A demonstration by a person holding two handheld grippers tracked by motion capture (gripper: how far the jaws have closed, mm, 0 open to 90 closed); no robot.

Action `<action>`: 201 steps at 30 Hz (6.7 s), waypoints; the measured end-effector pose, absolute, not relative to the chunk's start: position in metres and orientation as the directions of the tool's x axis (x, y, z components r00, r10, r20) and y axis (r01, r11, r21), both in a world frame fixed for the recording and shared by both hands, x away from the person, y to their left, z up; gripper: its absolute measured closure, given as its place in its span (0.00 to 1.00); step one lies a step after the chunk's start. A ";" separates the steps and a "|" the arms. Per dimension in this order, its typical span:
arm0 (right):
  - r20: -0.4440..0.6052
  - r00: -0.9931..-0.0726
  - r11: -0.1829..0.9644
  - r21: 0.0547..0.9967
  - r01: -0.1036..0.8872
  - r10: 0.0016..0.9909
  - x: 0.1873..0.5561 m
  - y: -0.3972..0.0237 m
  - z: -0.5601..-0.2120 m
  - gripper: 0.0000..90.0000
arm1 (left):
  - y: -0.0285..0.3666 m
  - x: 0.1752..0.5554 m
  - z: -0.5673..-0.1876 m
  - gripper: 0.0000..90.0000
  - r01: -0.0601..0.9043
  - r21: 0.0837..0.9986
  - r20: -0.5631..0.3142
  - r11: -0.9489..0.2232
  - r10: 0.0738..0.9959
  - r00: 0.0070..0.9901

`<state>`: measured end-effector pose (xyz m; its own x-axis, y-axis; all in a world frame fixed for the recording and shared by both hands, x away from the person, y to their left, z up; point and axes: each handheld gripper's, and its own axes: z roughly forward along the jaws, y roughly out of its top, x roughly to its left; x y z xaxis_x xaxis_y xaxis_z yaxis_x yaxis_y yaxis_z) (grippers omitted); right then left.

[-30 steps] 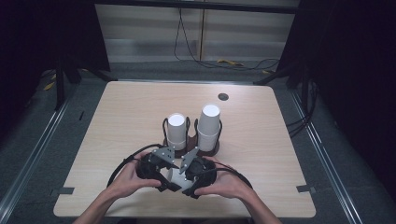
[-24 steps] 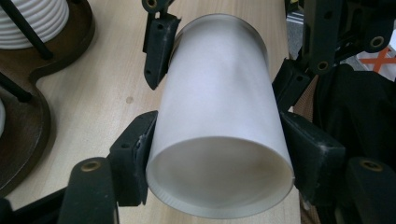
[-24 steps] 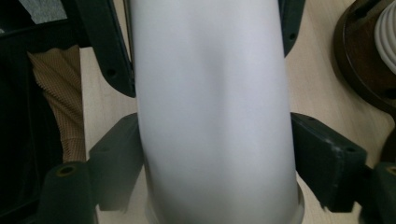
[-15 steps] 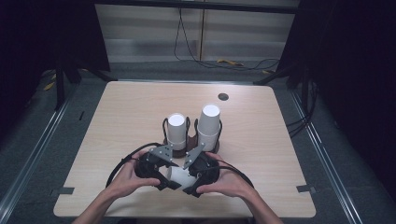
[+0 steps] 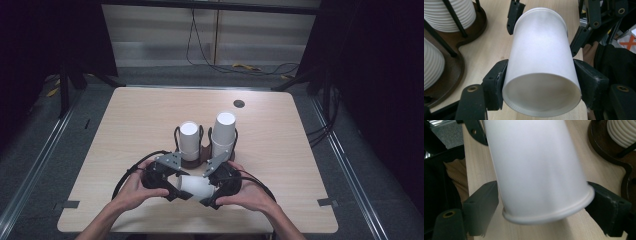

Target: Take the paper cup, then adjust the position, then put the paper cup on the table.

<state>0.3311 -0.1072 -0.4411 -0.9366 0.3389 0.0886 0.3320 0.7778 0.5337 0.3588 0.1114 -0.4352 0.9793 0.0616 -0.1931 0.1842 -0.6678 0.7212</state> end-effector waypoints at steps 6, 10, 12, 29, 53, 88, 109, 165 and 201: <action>0.085 -0.933 0.777 0.530 0.340 0.349 0.331 -0.114 -0.441 0.16 | 0.114 0.359 -0.433 0.36 0.181 0.736 -0.187 -0.652 0.062 0.980; 0.094 -0.930 0.779 0.520 0.351 0.356 0.330 -0.117 -0.441 0.16 | 0.115 0.359 -0.433 0.36 0.186 0.745 -0.186 -0.641 0.069 0.980; 0.092 -0.928 0.779 0.518 0.354 0.361 0.330 -0.117 -0.441 0.16 | 0.116 0.360 -0.432 0.36 0.194 0.750 -0.193 -0.632 0.072 0.979; 0.078 -0.907 0.664 0.656 0.360 0.414 0.316 -0.152 -0.452 0.18 | 0.123 0.359 -0.431 0.36 0.178 0.827 -0.160 -0.533 0.081 0.984; 0.126 -0.904 0.400 0.866 0.301 0.409 0.307 -0.171 -0.441 0.15 | 0.127 0.356 -0.436 0.36 0.206 0.896 -0.193 -0.394 0.072 0.978; 0.198 -0.922 0.323 0.895 0.308 0.331 0.316 -0.161 -0.435 0.16 | 0.119 0.350 -0.433 0.36 0.196 0.909 -0.207 -0.369 0.009 0.978; 0.233 -0.922 0.294 0.899 0.326 0.309 0.318 -0.167 -0.434 0.23 | 0.119 0.353 -0.439 0.35 0.227 0.910 -0.241 -0.347 0.002 0.971; 0.213 -0.827 0.381 0.809 0.448 0.520 0.321 -0.201 -0.430 0.27 | 0.172 0.353 -0.462 0.18 0.338 0.864 -0.199 -0.374 0.362 0.911; 0.065 -0.678 0.512 0.605 0.610 0.732 0.338 -0.256 -0.399 0.28 | 0.175 0.349 -0.469 0.18 0.328 0.857 -0.176 -0.397 0.373 0.911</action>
<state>0.3381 -0.2557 -0.3986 -0.6783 0.7319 0.0649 0.6100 0.5116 0.6051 0.3491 0.1752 -0.4691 0.9109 0.3734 -0.1759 0.3282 -0.3967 0.8573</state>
